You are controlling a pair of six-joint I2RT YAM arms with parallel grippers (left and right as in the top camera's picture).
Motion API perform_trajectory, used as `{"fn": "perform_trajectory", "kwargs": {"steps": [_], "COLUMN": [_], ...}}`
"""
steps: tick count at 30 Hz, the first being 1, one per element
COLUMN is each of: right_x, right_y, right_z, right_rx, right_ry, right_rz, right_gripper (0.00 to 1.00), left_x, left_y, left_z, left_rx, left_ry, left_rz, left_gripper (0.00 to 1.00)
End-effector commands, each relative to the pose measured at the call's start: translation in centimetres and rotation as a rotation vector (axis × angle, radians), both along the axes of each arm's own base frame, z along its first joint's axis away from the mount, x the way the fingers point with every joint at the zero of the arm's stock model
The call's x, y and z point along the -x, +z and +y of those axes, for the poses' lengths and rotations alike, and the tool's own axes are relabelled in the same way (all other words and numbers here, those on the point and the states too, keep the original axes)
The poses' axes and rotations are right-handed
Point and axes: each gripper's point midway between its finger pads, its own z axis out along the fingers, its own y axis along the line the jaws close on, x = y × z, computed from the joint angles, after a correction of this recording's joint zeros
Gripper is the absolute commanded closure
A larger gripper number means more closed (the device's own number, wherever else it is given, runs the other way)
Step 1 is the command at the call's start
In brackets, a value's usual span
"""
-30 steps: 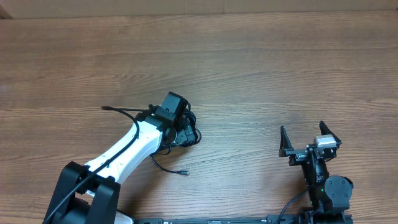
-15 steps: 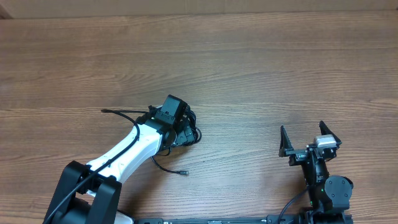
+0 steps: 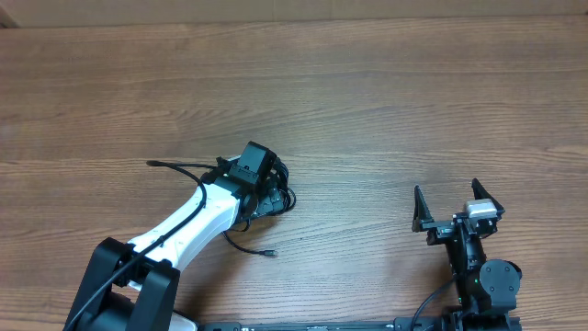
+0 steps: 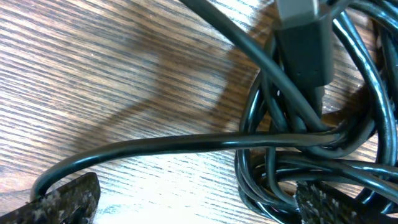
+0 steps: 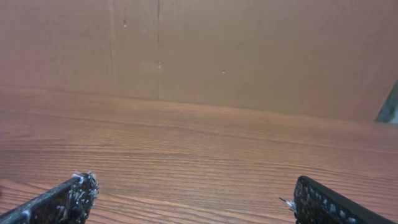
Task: Untangle cables
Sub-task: 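Close the left gripper on the cable bundle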
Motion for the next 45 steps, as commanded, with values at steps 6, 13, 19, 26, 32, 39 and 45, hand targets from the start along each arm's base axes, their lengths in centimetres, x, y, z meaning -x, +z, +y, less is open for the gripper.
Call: {"fn": "perform_trajectory", "kwargs": {"steps": [6,13,19,26,32,39,45], "right_x": [0.0,0.0,0.0,0.0,0.0,0.0,0.0], "right_y": [-0.2,-0.2,-0.2,-0.2,-0.2,-0.2,-0.2], "right_z": [-0.3,-0.3,-0.3,-0.3,-0.3,-0.3,-0.3], "right_rx": [0.004,0.004,0.004,0.004,0.004,0.004,0.004], "right_ry": [-0.014,-0.014,-0.014,-0.014,-0.014,-0.014,-0.014], "right_rz": [-0.004,-0.004,-0.004,-0.004,-0.004,-0.004,-0.003], "right_gripper": [0.00,0.00,0.00,0.00,0.00,0.00,0.00], "left_x": [-0.5,0.4,0.9,0.9,0.7,0.5,0.0], "left_y": [-0.5,-2.9,-4.3,-4.4,-4.4,-4.4,-4.4], "left_z": [0.2,0.3,0.5,0.4,-0.1,-0.2,-1.1], "left_rx": [-0.026,-0.048,-0.062,-0.060,-0.032,-0.027,-0.008], "left_ry": [0.010,0.007,0.009,0.009,0.005,0.005,-0.143], "left_rz": [-0.023,0.060,0.102,0.103,0.099,0.089,0.075], "left_gripper": [0.01,0.00,0.00,0.00,0.07,0.68,0.96]}}
